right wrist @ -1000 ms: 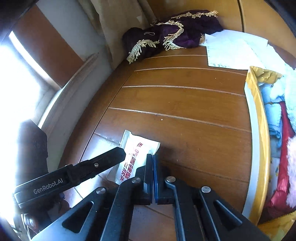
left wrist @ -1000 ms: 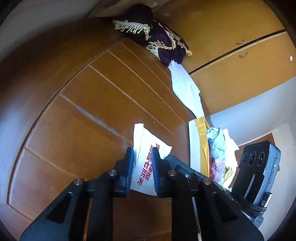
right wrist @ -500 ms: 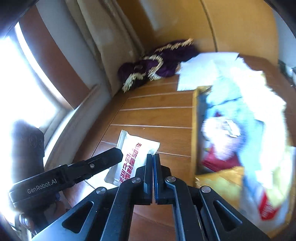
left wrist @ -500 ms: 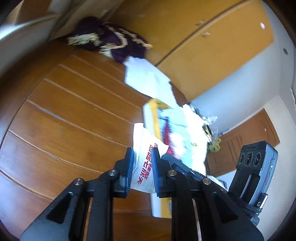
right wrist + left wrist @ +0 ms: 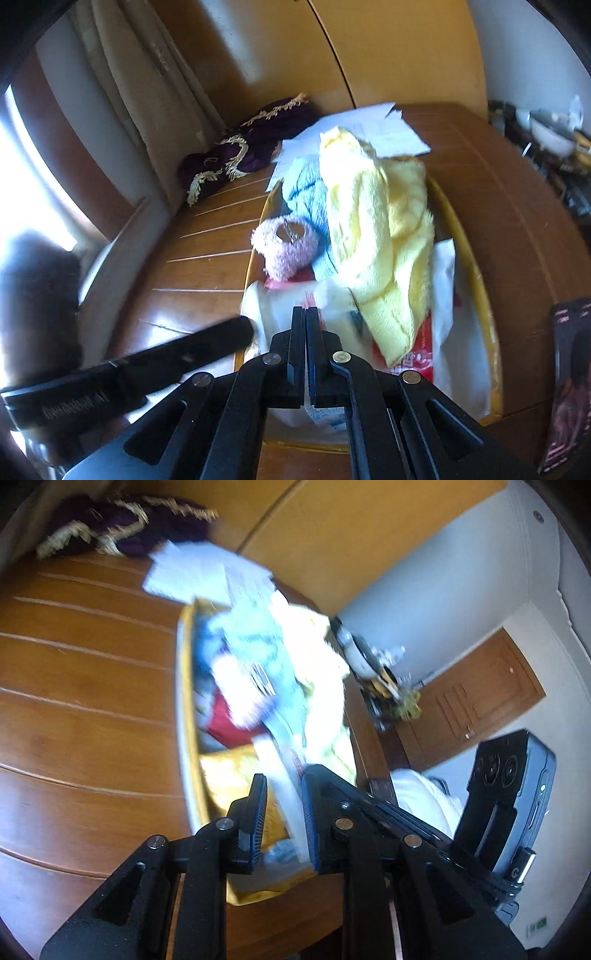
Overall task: Organize soft objects
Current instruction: 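Carry the white red-print pack over the tray and open the right tool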
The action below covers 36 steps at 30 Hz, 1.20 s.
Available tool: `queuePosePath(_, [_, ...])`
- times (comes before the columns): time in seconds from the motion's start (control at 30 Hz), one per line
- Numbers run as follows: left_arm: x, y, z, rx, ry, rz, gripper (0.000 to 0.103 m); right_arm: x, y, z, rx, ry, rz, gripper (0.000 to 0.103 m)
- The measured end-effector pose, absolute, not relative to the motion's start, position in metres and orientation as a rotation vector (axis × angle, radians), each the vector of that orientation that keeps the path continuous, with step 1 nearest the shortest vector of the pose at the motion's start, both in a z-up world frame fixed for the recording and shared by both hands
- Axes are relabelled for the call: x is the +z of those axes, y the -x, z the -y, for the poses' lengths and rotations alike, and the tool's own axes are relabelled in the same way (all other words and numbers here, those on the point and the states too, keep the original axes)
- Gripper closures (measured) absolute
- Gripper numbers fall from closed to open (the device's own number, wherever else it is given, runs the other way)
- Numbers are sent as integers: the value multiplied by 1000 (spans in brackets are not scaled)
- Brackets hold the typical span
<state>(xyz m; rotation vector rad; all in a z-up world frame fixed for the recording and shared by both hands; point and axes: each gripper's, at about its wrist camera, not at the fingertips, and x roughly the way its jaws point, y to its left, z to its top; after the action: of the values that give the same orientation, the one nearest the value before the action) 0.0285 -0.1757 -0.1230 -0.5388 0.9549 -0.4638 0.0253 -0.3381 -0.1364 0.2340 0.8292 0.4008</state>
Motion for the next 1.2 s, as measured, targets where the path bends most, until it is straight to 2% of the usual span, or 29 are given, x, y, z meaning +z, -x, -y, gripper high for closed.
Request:
queuePosePath(0.2, [-130,-29,181,-434,515,-942,88,-140,-27,345,429,-250,-805,97])
queuePosePath(0.3, [-130,-26,174,-416,519,-915,81,-140,-28,346,449,-269,-796,96])
queuePosePath(0.33, [-129,-23,172,-404,518,-908,74,-140,-28,346,454,-278,-792,95])
queuePosePath(0.37, [-127,-21,170,-388,515,-893,64,-141,-28,346,454,-284,-789,85])
queuePosePath(0.47, [-118,-9,165,-341,515,-805,52,-140,-25,352,453,-325,-771,64])
queuePosePath(0.57, [-116,-4,160,-346,534,-747,50,-137,-22,356,464,-337,-759,52])
queuePosePath(0.83, [-112,7,145,-216,534,-712,48,-134,-13,343,480,-309,-756,51])
queuePosePath(0.93, [-111,12,145,-143,451,-728,44,-136,-10,340,457,-289,-770,51])
queuePosePath(1.2, [-107,33,151,-84,312,-764,42,-144,3,341,413,-266,-798,51])
